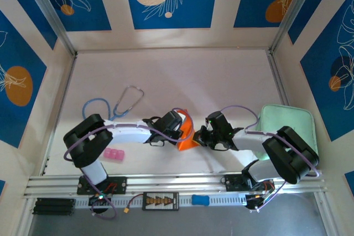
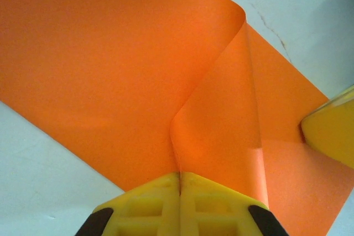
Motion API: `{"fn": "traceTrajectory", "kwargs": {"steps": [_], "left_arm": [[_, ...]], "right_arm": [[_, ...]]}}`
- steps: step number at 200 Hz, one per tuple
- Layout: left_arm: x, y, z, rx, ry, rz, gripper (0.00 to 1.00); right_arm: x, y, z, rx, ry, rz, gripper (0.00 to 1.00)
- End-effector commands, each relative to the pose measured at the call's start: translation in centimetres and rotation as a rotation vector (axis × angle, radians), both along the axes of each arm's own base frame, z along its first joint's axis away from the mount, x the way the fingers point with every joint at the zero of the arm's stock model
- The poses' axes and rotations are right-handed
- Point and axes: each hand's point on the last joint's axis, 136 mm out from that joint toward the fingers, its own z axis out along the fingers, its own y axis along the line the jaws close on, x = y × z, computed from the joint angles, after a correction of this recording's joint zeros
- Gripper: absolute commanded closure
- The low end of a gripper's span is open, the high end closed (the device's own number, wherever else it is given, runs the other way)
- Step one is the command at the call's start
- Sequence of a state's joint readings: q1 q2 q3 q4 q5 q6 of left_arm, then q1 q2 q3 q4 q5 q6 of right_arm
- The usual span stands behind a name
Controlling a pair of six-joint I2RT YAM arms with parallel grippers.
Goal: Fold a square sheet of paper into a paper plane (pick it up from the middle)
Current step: Fold the triangle a second time at the center of the table.
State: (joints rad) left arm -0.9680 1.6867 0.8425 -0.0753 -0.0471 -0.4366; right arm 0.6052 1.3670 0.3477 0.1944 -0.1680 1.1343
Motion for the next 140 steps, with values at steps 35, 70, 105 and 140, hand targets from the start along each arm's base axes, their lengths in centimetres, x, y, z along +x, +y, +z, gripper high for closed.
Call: {"fn": "traceTrajectory", "kwargs": {"steps": [35,70,105,140], "left_arm": [[1.0,0.2,0.3,0.01,-0.028,0.008,1.0],[0.9,0.0,0.1,0.001,-0.025,0.003,1.0],[0.8,0.2,-0.4,0.017,-0.017,0.003,1.0],[0.9,1.0,-0.7,0.046,-0.023,0.018,1.0]], "right_arm": [[-1.2,-0.8,-1.6,-0.066,0.061,0.011,1.0],[-1.2,-0.8,-1.6,-0.065,0.063,0.012,1.0],[-1.3,-0.8,-1.7,-0.067,0.065,0.014,1.0],[-1.3,-0.9,-1.7,-0.072,0.066,0.012,1.0]]}}
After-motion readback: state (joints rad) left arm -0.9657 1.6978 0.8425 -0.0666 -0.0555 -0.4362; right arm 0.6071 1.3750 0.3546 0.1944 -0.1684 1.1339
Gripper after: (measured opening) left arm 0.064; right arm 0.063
